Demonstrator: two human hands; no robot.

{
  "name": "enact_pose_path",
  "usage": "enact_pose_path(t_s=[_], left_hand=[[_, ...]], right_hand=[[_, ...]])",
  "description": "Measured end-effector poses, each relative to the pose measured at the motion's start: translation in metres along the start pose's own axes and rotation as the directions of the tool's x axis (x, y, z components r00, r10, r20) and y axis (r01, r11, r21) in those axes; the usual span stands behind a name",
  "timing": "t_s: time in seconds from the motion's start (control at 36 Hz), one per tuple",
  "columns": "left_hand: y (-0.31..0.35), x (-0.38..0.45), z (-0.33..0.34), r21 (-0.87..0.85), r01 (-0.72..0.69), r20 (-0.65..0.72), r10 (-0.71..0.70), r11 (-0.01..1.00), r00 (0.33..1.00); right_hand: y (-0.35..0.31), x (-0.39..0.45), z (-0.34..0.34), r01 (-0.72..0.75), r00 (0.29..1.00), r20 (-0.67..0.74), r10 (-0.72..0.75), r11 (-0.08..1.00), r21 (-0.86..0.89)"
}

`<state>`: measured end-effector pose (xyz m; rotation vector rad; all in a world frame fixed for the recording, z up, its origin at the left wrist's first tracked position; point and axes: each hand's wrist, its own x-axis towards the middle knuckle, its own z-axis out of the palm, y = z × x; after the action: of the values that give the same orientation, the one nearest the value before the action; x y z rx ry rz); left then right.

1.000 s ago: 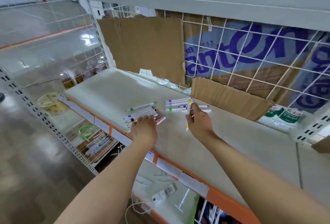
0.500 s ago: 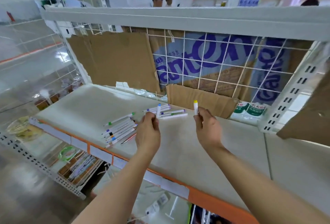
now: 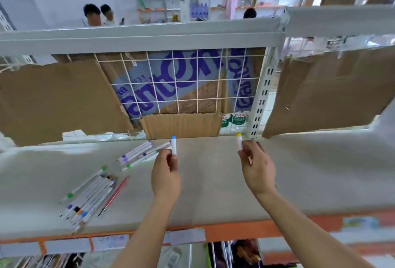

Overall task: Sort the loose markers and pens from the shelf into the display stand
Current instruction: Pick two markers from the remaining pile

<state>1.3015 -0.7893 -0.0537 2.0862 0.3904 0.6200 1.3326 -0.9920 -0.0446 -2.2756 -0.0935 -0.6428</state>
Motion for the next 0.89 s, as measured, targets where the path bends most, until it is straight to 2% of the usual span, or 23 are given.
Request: enact_pose_path(t_s=[0.11, 0.31, 0.47, 0.89], left_hand=[[0.012, -0.011, 0.022, -0.044, -0.073, 0.072, 0.076, 0.996, 0.994], [0.05, -0.037, 0.066, -0.176, -0.091, 0.232, 0.131, 0.98, 0.964], [0.1, -0.074, 0.107, -0.229, -0.161, 0.281, 0.223, 0.96, 0.933], [0.229, -0.22, 0.221, -0.355, -0.224, 0.389, 0.361, 0.908, 0.847]], right_hand=[[0.018, -0.008, -0.032, -0.072, 0.994, -0.09, 0.069, 0.997, -0.038], [0.052, -0.021, -0.095, -0.155, 0.965, -0.225, 0.139, 0.986, -0.056], [0.096, -0.036, -0.154, -0.269, 0.918, -0.332, 0.217, 0.956, -0.119], [0.22, -0.085, -0.329, -0.336, 0.847, -0.472, 0.244, 0.934, -0.121]])
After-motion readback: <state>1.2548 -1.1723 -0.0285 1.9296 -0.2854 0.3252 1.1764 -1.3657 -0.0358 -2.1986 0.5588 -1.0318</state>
